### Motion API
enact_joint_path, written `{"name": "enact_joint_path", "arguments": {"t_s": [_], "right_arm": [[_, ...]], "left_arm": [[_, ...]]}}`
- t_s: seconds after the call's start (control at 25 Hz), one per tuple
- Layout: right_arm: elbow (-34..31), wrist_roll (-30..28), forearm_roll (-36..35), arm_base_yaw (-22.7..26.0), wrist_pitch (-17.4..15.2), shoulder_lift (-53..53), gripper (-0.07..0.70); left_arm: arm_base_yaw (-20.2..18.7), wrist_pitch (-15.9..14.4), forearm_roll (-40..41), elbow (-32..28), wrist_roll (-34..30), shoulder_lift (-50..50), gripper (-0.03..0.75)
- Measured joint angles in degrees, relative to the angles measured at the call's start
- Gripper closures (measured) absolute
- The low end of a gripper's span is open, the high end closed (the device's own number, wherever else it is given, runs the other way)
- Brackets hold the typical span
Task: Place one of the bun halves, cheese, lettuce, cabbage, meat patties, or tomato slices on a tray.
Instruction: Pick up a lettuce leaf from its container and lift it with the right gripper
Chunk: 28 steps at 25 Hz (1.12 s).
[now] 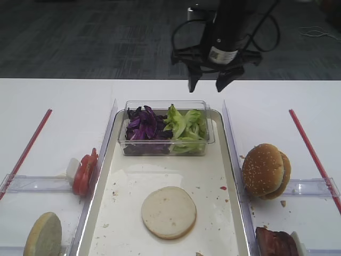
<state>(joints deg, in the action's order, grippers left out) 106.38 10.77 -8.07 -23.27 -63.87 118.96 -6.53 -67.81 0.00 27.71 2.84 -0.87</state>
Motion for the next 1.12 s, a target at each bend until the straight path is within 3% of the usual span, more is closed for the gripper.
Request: {"name": "enact_joint_path", "arguments": {"t_s": [0.32, 1.12], "right_arm": [[4.2, 0.5, -1.3, -4.9, -0.1, 5.1, 0.165], [4.4, 0.5, -3.5, -5.2, 2.4, 11.8, 0.172]], "left_arm": [[0.0, 0.0, 0.0, 0.0, 0.0, 0.0, 0.099], [0.0, 0.0, 0.0, 0.0, 0.0, 0.0, 0.099]]}}
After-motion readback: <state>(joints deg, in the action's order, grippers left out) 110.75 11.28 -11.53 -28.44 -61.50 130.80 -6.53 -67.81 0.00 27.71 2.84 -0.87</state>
